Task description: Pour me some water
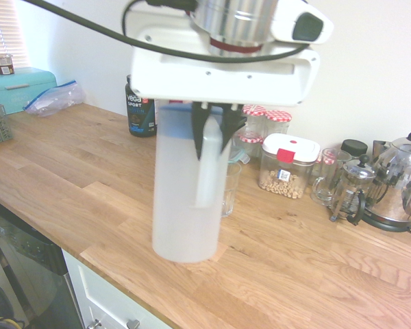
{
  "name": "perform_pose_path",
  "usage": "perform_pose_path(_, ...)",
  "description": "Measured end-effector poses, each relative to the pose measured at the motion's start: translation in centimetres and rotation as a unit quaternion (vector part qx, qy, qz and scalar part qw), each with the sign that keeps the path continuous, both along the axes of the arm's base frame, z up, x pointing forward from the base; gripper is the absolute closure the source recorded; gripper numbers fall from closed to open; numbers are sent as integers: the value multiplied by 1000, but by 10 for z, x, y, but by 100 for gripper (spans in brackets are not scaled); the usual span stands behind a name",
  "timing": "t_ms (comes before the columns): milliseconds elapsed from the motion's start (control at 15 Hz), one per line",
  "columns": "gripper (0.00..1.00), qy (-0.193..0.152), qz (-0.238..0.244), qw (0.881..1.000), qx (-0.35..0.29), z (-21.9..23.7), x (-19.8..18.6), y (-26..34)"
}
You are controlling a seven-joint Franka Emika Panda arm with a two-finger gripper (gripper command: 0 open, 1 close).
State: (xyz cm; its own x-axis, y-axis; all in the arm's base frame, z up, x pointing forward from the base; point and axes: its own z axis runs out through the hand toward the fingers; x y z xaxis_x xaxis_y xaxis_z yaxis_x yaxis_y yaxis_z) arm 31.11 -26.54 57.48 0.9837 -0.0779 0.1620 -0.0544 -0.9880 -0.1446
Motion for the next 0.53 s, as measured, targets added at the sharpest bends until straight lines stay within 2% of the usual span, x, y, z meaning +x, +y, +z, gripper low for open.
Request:
perform_pose_path(200, 100, 16, 13, 999, -34, -17, 36, 2)
perform_pose_path(533, 100, 38, 53, 991, -120, -14, 79, 28)
